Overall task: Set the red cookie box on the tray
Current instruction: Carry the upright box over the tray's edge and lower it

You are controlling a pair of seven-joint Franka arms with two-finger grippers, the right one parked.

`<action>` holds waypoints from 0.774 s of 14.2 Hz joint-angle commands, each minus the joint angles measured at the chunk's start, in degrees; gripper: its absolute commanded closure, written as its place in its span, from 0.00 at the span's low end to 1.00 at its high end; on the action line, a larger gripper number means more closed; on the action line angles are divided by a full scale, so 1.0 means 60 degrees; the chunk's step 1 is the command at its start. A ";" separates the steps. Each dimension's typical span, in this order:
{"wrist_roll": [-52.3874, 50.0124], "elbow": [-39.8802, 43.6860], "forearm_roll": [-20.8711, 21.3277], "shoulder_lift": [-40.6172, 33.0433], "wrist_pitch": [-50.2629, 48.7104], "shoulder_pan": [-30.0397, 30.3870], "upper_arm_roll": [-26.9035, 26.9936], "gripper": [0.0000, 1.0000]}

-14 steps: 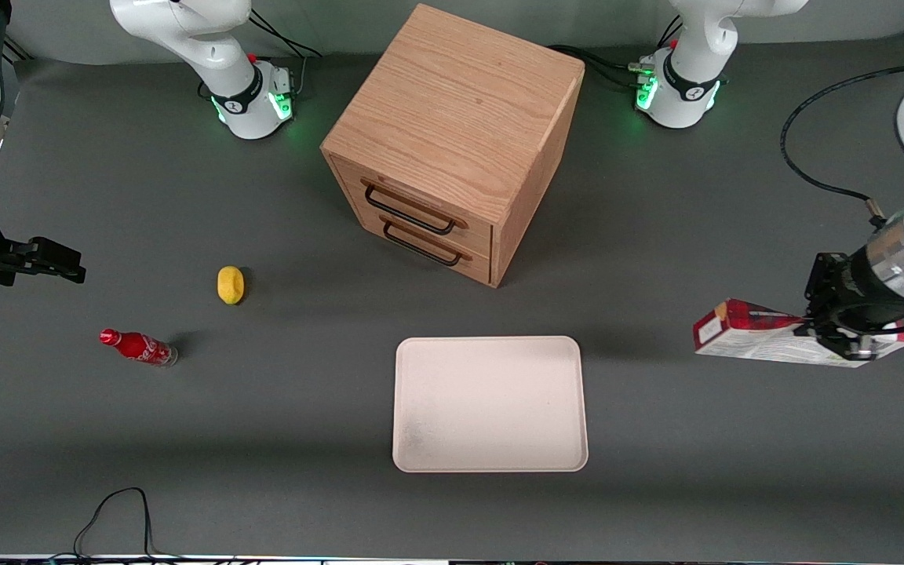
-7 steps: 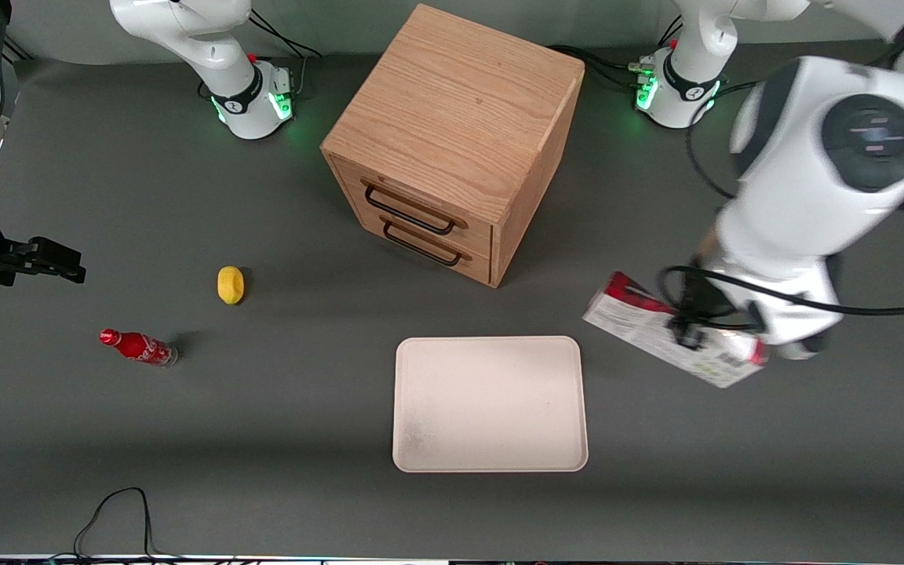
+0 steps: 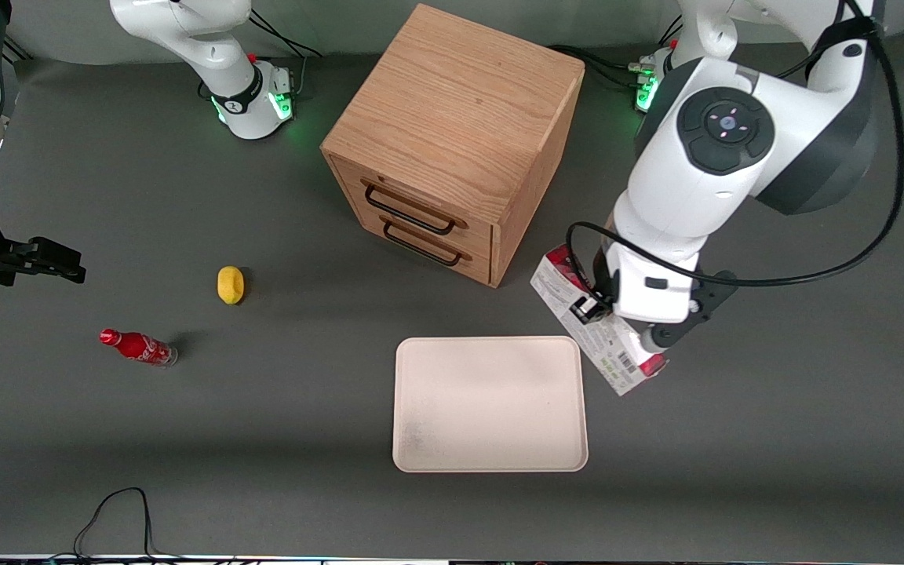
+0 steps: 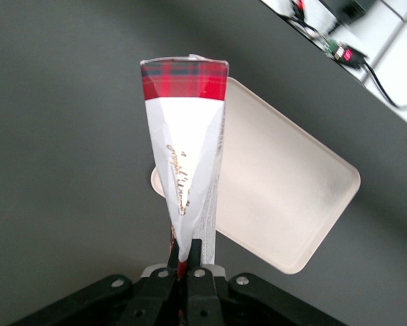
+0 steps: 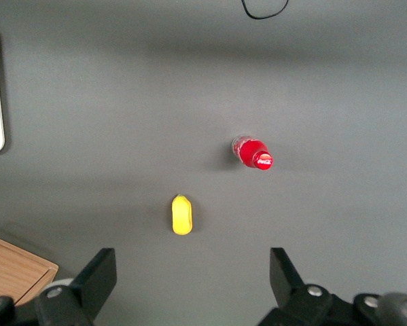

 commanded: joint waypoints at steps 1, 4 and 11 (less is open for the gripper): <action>0.1910 0.0542 -0.0009 0.0271 -0.0147 -0.0044 -0.0067 1.00; 0.4575 0.0527 0.0049 0.0198 -0.0367 -0.0029 -0.0068 1.00; 0.6738 0.0498 0.0035 0.0650 -0.0280 0.0029 -0.0024 1.00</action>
